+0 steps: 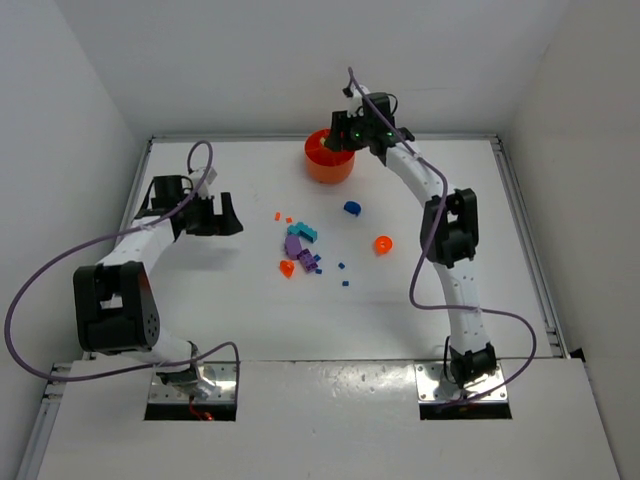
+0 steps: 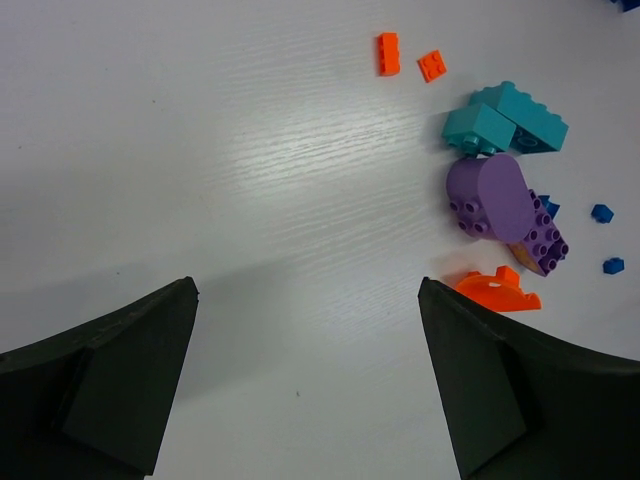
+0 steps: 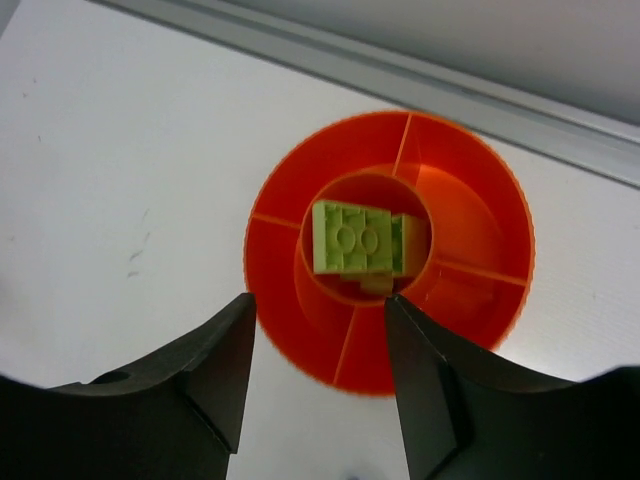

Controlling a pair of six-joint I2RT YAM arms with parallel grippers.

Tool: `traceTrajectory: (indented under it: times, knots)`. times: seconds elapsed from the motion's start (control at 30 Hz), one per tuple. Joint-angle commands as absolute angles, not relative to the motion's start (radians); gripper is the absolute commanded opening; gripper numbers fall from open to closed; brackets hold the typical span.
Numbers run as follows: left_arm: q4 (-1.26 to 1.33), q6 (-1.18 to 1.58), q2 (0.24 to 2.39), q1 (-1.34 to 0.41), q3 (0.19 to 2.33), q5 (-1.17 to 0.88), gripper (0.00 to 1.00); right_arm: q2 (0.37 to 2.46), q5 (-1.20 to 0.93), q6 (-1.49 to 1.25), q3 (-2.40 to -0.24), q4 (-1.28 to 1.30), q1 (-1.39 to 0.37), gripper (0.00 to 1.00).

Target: Sort the legos into containers by color

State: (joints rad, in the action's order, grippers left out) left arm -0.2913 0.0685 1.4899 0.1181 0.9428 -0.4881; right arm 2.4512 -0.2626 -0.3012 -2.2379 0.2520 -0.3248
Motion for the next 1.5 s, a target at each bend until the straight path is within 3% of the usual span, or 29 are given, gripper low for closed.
traceTrajectory:
  times: [0.0,0.2,0.37,0.47,0.5,0.57,0.73,1.1,1.47]
  knots:
    - [-0.313,0.014,1.424,0.13,0.999,-0.48,0.99,2.232,-0.265,-0.239,-2.194,0.262,-0.336,0.55]
    - [-0.327,-0.011,1.204,0.08,0.96,-0.369,0.99,1.868,-0.253,-0.108,-1.84,0.33,-0.336,0.59]
    - [-0.327,-0.043,1.103,-0.056,0.876,-0.229,0.99,1.508,-0.094,0.116,-1.308,0.258,-0.336,0.59]
    - [-0.363,-0.112,1.103,-0.092,0.876,-0.26,0.99,1.318,-0.081,0.217,-1.133,0.259,-0.336,0.59]
    - [-0.364,-0.138,1.112,-0.112,0.891,-0.32,0.99,1.277,-0.081,0.218,-1.094,0.259,-0.336,0.68]
    - [-0.373,-0.153,1.138,-0.167,0.938,-0.321,0.99,1.183,-0.072,0.192,-0.999,0.229,-0.327,0.68]
    - [-0.373,-0.155,1.349,-0.274,1.067,-0.239,0.99,1.176,-0.097,0.095,-0.96,0.287,-0.318,0.65]
    - [-0.328,-0.083,1.649,-0.391,1.158,-0.147,0.72,1.287,-0.149,-0.008,-1.005,0.324,-0.314,0.63]
    - [-0.298,-0.032,1.845,-0.4,1.305,-0.167,0.71,1.278,-0.158,-0.008,-0.937,0.282,-0.314,0.63]
